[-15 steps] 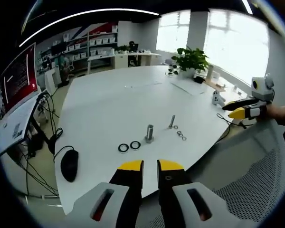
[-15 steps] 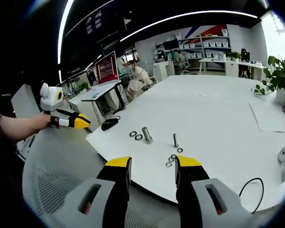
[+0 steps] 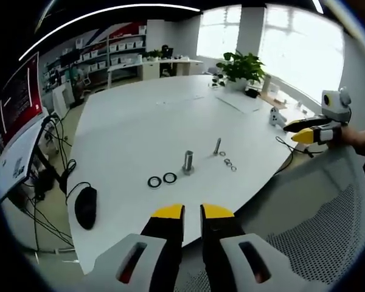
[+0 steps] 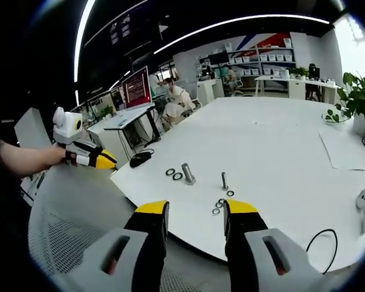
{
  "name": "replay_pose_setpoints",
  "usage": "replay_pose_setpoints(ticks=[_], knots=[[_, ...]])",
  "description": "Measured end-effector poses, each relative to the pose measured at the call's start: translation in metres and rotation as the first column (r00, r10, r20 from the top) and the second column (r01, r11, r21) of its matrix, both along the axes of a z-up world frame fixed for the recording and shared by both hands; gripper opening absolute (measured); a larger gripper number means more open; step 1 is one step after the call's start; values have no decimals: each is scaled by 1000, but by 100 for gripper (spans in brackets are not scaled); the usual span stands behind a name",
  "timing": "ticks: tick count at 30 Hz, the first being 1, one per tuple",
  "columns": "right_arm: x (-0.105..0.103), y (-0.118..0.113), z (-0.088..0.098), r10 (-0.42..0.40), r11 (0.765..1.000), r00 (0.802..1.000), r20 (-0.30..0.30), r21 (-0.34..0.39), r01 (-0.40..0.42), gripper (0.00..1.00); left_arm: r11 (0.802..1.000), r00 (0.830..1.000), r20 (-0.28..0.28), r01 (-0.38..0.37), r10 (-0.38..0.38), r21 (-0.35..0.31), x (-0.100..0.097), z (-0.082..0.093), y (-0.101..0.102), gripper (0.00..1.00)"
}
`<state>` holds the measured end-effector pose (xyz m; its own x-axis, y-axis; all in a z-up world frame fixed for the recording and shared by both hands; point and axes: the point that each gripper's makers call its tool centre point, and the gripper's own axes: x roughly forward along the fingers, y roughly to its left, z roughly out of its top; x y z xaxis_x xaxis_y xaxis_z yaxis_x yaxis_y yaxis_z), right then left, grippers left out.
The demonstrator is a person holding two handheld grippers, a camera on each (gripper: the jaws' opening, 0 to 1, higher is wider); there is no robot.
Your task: Place the washer onto the threaded stud by aligning its center hole with the stud, sliding it down to the base, and recovering from edge contact or off-axis alignment until the washer reaches the visible bottom stop.
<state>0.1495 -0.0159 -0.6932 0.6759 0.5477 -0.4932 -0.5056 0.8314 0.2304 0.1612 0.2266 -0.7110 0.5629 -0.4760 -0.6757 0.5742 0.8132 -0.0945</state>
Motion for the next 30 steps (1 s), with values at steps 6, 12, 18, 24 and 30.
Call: replay_pose_setpoints(ticks=[6,12,18,24,30], knots=[[0,1,-2,3,1000,1000,-8,-4,-3,38,999,1000,1,-21,21,-29,2,3,2,7],[-1,0,-4,5,1000,1000,-20,-17,-5,38,1000,1000,-10,-4,4,-16,0,-1,0,7],[-2,0,-7,4,1000,999,-33,-26,-5,38,1000,1000,-6,-10,10,-20,0,0,2,7],[-5,-3,-16,-10,998,997,-76,-61,5,38,1000,1000,-3,-7,7,-8,0,-1,2,7],[-9,-6,-24,-19,997,993,-120,-70,11,38,1000,1000,-9,-8,8,4,-1,-3,3,7]])
